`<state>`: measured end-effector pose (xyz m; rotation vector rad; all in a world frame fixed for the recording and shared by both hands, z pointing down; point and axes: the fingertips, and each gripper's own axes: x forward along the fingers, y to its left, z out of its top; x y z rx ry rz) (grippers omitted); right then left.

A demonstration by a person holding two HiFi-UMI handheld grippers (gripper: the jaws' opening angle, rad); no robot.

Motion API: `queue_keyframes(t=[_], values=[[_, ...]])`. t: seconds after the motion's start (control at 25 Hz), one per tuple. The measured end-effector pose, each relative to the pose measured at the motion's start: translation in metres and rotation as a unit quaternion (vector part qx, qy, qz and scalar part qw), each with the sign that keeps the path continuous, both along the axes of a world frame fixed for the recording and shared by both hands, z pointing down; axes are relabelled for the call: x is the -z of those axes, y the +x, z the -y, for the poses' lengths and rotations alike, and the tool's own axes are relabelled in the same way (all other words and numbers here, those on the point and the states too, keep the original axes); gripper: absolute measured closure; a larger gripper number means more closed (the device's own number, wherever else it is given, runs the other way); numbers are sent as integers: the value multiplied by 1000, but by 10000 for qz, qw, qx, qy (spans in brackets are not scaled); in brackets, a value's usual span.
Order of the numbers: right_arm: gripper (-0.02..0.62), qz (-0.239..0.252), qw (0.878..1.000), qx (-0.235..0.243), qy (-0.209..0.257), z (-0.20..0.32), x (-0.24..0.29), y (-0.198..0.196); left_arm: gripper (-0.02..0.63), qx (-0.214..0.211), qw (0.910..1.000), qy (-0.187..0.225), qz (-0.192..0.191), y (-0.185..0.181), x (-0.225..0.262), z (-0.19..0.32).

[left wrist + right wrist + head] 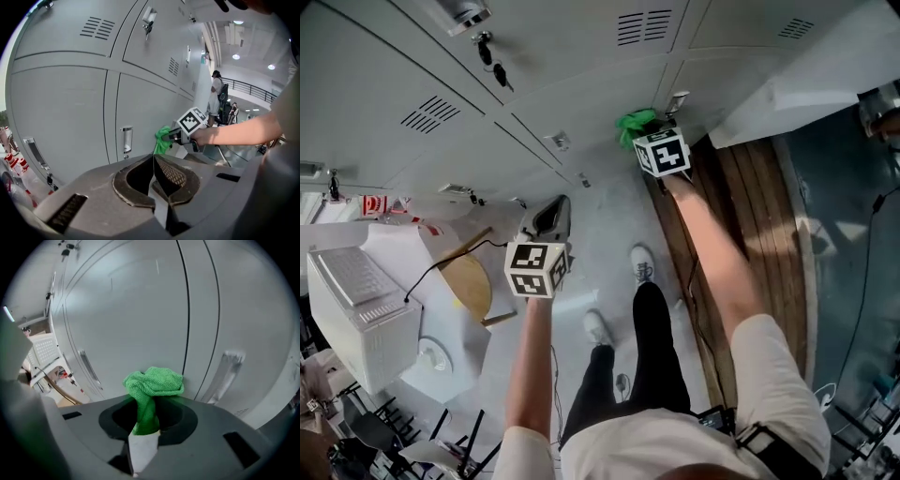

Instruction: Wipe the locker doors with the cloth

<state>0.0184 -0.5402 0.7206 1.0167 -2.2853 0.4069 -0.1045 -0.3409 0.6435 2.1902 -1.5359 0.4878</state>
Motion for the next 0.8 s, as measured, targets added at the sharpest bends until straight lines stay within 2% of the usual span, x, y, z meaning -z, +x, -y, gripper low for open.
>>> queue_keyframes(t=[0.2,0.44,0.64,0.8], values=[[509,372,9986,-95,353,-13,88,-7,587,-86,9998,191,-21,0,45,-33],[509,770,9847,-345,1524,-43,222,-2,587,-93,9978,656,16,-25,114,-60],[509,721,9739,-287,2134,-122,308,10,587,-212,9931,1151,-78,-42,189,-93],[509,633,9720,-139,2260,-193,349,19,587,-536,9856,1589,227,-43,247,-118]])
